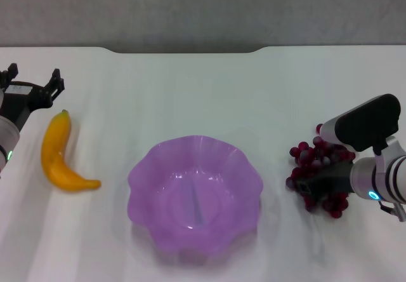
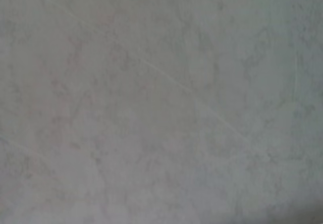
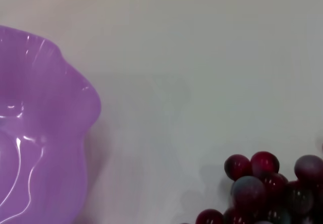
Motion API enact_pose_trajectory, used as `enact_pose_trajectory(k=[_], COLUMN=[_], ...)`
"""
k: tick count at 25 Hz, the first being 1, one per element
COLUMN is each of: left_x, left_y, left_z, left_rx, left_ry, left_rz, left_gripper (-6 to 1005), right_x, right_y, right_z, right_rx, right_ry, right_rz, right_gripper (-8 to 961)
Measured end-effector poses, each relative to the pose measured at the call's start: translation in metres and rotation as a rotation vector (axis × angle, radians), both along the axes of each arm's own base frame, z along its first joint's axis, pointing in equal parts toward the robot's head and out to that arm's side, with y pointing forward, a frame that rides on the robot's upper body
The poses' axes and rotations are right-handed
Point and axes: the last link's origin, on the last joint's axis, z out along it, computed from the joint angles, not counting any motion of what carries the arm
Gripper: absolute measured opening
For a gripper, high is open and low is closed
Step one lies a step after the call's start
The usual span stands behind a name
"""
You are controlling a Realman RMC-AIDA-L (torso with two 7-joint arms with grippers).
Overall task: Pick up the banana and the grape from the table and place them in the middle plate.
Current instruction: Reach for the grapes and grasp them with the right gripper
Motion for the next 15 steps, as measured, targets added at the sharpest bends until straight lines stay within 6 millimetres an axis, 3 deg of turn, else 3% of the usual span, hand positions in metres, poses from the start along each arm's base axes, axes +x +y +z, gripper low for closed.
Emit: enact_pose_trajectory(k=[15], left_x=[-0.0011], left_y=[-0.0008], left_z=[0.0001], left_rx=[0.001], left_ry=[-0.001], left_rz=[0.003], left_gripper=[877], right_x=[0.0032], right_y=[0.0038], right_z=[0.0035], right_rx=[0.053], right_ry=[0.010], right_rz=[0.011], right_gripper=[484])
